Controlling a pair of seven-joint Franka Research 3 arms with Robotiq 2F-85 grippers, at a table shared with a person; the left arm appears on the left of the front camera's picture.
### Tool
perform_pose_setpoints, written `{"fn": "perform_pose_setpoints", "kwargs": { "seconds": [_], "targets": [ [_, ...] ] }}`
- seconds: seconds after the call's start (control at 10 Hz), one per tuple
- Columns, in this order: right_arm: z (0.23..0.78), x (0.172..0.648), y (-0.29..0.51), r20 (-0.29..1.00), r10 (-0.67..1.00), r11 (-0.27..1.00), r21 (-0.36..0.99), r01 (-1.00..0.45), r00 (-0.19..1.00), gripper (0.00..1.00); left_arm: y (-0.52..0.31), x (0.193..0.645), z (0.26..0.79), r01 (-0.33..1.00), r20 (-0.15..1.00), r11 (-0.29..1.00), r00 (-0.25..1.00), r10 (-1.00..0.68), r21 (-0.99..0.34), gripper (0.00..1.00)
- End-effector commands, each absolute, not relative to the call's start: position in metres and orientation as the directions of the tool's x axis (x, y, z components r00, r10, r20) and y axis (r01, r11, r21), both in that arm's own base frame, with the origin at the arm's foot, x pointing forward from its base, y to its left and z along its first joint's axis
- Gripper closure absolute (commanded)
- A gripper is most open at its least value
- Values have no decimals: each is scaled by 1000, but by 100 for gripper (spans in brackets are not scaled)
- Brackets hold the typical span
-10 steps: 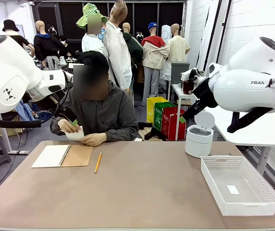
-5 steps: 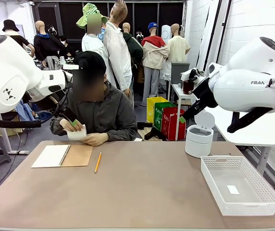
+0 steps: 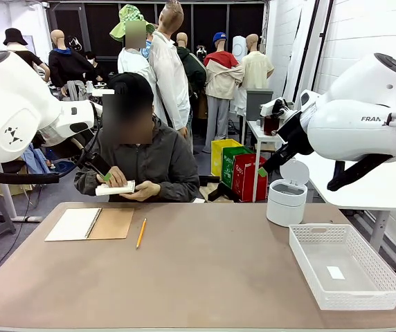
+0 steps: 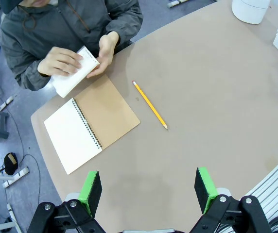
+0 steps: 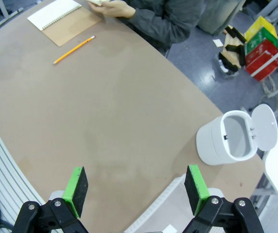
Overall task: Sort the paper based on its condition.
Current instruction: If a person hands you a paper, place it in the Organizing basket , and if it's crumpled, put it in the Trash can.
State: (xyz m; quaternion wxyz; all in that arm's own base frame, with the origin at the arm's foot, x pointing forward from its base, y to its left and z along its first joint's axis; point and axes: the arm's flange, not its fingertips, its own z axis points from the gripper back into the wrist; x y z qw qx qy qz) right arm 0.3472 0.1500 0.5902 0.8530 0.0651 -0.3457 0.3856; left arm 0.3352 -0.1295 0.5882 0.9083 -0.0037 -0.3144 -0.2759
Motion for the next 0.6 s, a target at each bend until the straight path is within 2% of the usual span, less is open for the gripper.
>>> {"fn": "perform_pose_setpoints", "kwargs": {
  "seconds": [0.0,0.5],
  "targets": [
    [590,347,150,640,613,693,-154,-704,464,0,-130,336,590,504,572,848,651,-499,167,0],
    [590,347,150,640,613,693,-154,-704,464,0,-130,336,590,504,572,848,651,-499,167,0]
  ]
}}
